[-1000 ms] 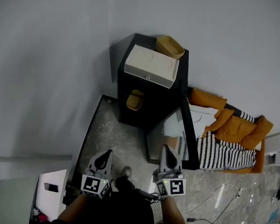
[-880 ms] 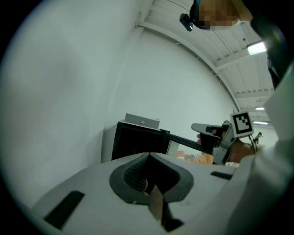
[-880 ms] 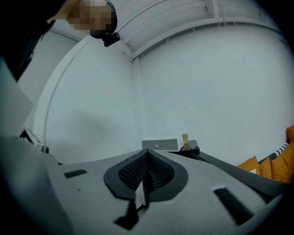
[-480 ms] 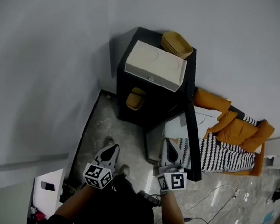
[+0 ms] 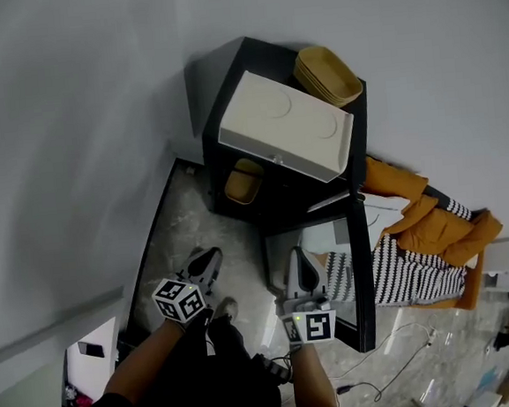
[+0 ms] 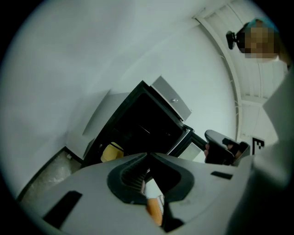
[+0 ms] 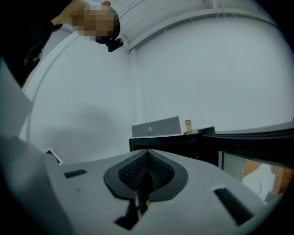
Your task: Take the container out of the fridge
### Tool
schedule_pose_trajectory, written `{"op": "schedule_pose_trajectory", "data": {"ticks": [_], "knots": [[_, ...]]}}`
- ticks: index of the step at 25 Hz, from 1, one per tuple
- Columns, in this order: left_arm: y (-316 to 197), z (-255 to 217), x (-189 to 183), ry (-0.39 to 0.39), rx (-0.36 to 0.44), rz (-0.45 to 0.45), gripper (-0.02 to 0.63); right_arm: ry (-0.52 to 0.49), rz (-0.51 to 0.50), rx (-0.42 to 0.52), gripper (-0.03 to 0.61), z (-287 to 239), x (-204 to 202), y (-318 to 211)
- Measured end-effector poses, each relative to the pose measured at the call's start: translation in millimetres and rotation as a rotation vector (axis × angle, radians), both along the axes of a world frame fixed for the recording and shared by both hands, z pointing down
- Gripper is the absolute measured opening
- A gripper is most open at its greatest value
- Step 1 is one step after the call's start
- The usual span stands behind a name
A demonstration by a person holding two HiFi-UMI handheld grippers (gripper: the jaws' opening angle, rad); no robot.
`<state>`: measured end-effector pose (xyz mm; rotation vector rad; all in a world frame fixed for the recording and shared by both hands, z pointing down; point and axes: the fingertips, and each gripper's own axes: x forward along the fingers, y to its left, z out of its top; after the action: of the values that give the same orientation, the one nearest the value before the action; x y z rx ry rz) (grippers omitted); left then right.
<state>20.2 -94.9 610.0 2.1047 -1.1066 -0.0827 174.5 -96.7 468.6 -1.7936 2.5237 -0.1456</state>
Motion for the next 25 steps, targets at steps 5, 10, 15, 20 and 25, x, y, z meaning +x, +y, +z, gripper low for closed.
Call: {"op": "schedule_pose_trajectory", "data": {"ticks": [5,10,15,20,25], "knots": [[-31,50,0,0.113,-0.084,-0.012,0.104,-0.019,-0.007,-0.035,0.0,20,-9,-14],[-60,101,7,0.166,-0.162,-0.019,0.161,-0.047,-0.031,-0.052,0.0,38,-20,-22],[-85,146,12,0.302,-0.245,-0.067,0.186,-0.063,-0.036,-0.073,0.0,55,-20,-29],[-106,187,19,0.52,-0.352,-0.149,0.221,-0.079,-0.037,-0.108,0.0,71,-20,-34],[-122,220,23,0.585,-0.375,-0.171,0.236,-0.107,-0.059,-0.137,0.0,85,-25,-33]]}}
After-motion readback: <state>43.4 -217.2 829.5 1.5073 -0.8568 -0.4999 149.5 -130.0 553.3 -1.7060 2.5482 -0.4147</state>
